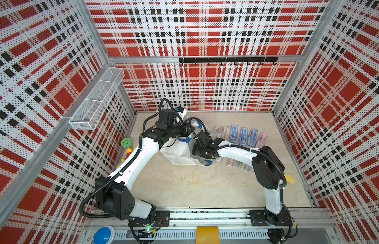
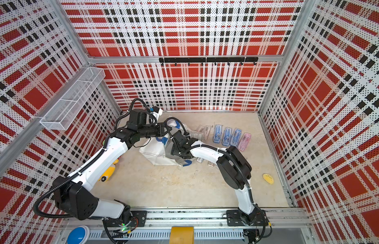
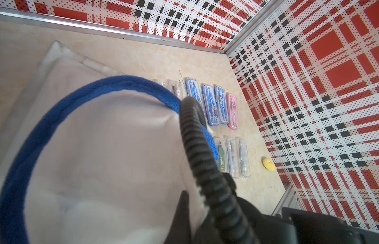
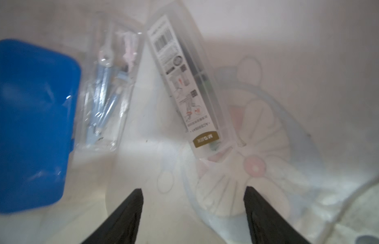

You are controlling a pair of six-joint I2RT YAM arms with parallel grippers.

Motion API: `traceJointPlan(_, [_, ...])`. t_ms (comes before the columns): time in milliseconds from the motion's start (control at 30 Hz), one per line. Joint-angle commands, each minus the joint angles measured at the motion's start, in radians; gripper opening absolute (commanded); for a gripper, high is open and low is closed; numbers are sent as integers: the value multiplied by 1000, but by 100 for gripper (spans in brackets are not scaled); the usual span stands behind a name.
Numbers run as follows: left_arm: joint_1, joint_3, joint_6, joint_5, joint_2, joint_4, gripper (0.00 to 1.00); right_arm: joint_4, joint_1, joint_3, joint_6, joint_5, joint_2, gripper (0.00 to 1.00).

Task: Take out the compass set from the canvas bag
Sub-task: Adjust the canvas bag at the center of the board.

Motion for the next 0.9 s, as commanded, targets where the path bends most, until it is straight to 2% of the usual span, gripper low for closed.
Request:
traceJointPlan(0, [-15,5,5,62,-27,45,0,-47,-13,40,-1,26,58,78])
traceJointPlan(133, [-18,10,7,73,-28,38,0,-35,-19,49,-27,38,82,74])
traceJointPlan(233, [-13,16,15,69,-31,25,0,-13,-20,44,-68,10,90,64])
traceJointPlan(400, [3,44,17,60,-26,3,0,137,-19,-69,-83,-103,40,49])
traceJointPlan(533, [2,99,33,-19,-4,-58,0,185,-1,-125,-40,-144,-27,45])
traceJointPlan(700, [-26,190,78,-123,45,-172,0,246,37,-148,51,-209,-76,43])
traceJointPlan(733, [-41,217,93,-162,58,-216,2,253,41,-148,75,-222,-76,43])
traceJointPlan(867, [-107,280,151,-319,70,-357,26,306,42,-178,160,-274,-58,41])
